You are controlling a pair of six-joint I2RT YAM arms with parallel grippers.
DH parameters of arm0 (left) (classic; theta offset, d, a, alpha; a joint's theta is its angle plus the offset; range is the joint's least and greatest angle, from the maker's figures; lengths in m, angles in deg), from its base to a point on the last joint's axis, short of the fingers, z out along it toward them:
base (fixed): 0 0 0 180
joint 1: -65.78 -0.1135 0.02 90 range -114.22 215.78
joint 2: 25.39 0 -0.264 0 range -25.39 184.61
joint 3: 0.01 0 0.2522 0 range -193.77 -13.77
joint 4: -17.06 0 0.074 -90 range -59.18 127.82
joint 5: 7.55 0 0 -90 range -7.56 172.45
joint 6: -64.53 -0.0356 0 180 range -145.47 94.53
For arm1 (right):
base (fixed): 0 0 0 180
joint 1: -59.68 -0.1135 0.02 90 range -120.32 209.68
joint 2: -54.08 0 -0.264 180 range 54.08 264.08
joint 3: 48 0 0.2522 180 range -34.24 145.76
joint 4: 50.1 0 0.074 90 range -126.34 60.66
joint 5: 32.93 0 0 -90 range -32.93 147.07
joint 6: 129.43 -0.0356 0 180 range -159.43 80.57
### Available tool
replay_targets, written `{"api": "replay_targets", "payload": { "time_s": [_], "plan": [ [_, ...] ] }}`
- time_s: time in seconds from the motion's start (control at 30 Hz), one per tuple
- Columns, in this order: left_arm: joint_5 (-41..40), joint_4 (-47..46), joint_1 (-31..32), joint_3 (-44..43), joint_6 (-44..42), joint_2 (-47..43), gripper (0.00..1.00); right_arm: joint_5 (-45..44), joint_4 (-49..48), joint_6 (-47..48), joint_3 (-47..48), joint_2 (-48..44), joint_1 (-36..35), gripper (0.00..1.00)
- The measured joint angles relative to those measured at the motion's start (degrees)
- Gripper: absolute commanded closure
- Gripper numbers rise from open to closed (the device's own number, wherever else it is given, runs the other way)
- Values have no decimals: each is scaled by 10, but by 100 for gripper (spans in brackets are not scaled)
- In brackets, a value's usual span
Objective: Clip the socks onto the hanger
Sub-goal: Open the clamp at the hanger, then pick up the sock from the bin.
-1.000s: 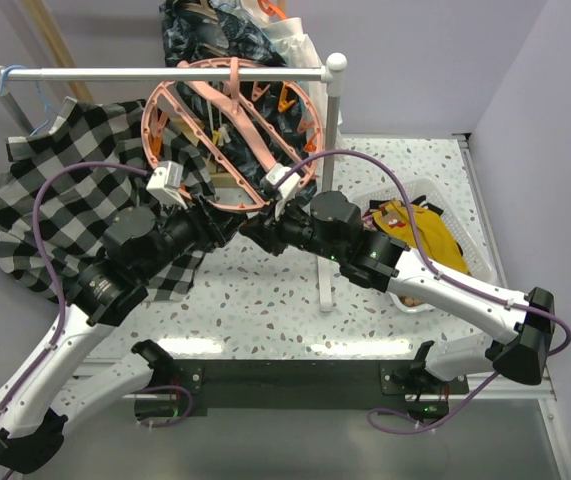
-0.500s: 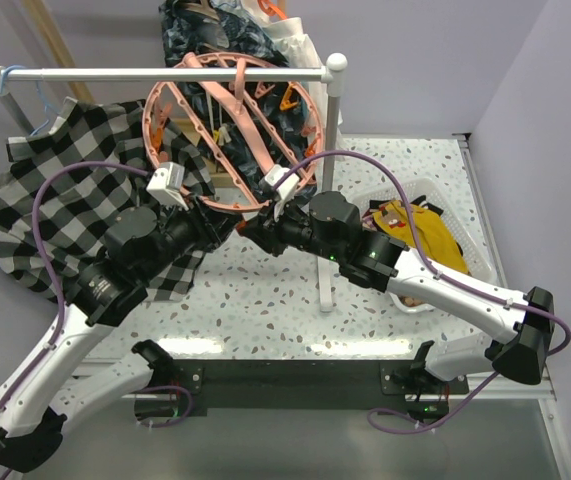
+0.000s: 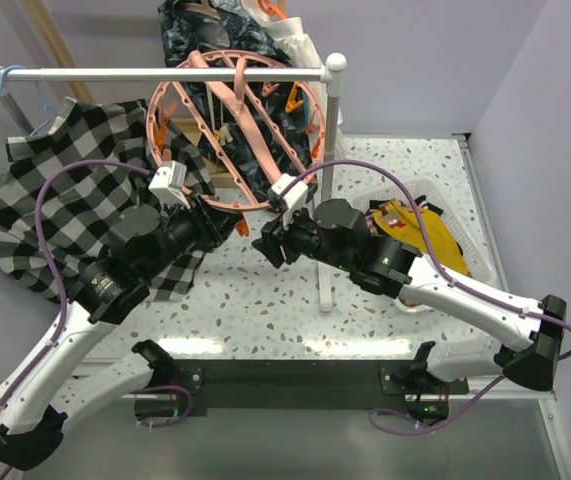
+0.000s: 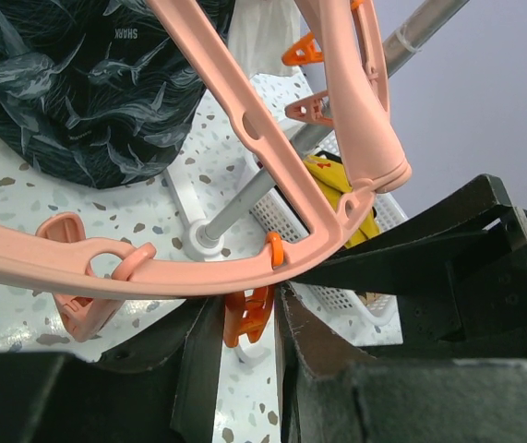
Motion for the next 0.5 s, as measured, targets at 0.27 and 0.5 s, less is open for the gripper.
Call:
{"api": "replay_targets", "payload": {
  "time_s": [0.27,0.5],
  "plan": [
    [-3,2,0,0,0,-3,92,-150,165,-13,-34,-73,46,44],
    [-8,10,0,0,1,-10,92,-165,251,-38,-97,-103,305,46]
  ]
}}
